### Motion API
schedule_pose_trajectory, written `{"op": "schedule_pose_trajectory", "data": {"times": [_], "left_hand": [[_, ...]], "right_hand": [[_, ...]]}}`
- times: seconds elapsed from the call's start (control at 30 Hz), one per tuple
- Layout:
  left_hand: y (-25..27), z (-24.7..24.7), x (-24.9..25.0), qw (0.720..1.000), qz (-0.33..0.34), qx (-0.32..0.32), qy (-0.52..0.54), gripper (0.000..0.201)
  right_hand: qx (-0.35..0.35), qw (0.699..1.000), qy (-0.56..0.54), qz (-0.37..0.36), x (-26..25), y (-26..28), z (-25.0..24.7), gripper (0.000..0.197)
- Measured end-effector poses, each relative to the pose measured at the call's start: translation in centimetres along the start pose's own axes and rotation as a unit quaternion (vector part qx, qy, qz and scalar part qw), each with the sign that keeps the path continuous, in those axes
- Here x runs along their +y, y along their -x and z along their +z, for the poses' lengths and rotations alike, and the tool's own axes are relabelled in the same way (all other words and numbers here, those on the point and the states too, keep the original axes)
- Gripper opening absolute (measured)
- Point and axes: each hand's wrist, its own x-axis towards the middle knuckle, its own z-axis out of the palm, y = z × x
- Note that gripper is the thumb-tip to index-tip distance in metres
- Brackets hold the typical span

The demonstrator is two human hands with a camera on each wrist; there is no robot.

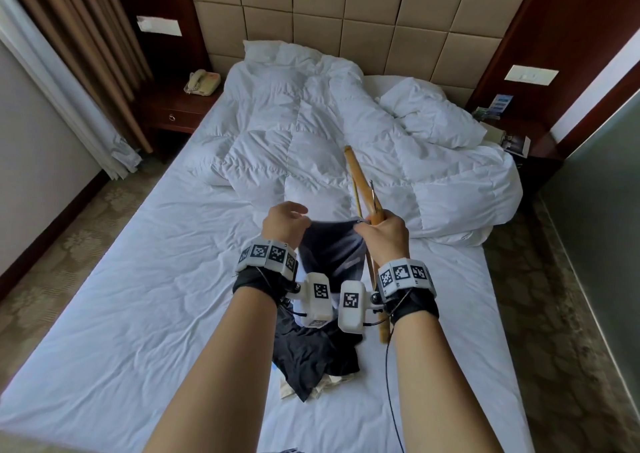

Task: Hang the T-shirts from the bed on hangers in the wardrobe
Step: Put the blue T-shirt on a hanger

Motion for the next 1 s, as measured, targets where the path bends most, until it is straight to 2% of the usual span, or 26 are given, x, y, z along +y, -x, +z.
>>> {"op": "schedule_pose_trajectory", "data": {"times": [0.07, 0.17, 0.23, 0.47, 0.53, 0.63, 0.77, 0.83, 0.9, 1.0], "left_hand": [[0.4, 0.4, 0.3, 0.996, 0.062, -0.064, 0.010, 0.028], [1.1, 1.0, 0.9, 0.971, 0.137, -0.196, 0.021, 0.031], [1.1, 1.5, 1.0, 0.958, 0.160, -0.236, 0.012, 0.029], [1.0, 2.4, 1.4, 0.964, 0.187, -0.160, -0.103, 0.022], [1.0, 2.6, 1.7, 0.969, 0.172, -0.155, -0.087, 0.022], [1.3, 2.7, 2.0, 0.982, 0.102, -0.154, 0.026, 0.025], [1.3, 2.7, 2.1, 0.985, 0.037, -0.126, 0.113, 0.022], [1.2, 2.3, 2.4, 0.986, 0.016, -0.099, 0.132, 0.027], [1.3, 2.0, 2.7, 0.989, 0.006, -0.099, 0.113, 0.034], [1.8, 1.3, 2.5, 0.987, 0.064, -0.147, 0.000, 0.035]], "right_hand": [[-0.020, 1.000, -0.002, -0.020, -0.2, 0.1, 0.1, 0.007], [-0.044, 0.998, -0.007, -0.048, -0.4, 0.2, 0.2, 0.013], [-0.061, 0.996, -0.015, -0.056, -0.4, 0.2, 0.2, 0.021], [-0.110, 0.992, -0.040, -0.044, 0.5, 0.3, -0.4, 0.017], [-0.117, 0.992, -0.027, -0.046, 0.6, 0.3, -0.5, 0.020], [-0.119, 0.991, 0.038, -0.045, 0.7, 0.2, -0.5, 0.022], [-0.104, 0.985, 0.136, -0.016, 1.6, 0.2, -0.4, 0.015], [-0.081, 0.987, 0.142, 0.003, 2.1, 0.3, -0.4, 0.007], [-0.051, 0.993, 0.107, 0.025, 2.5, 0.2, -0.4, 0.003], [0.001, 0.999, 0.037, 0.033, 2.6, -0.2, -0.5, 0.007]]}}
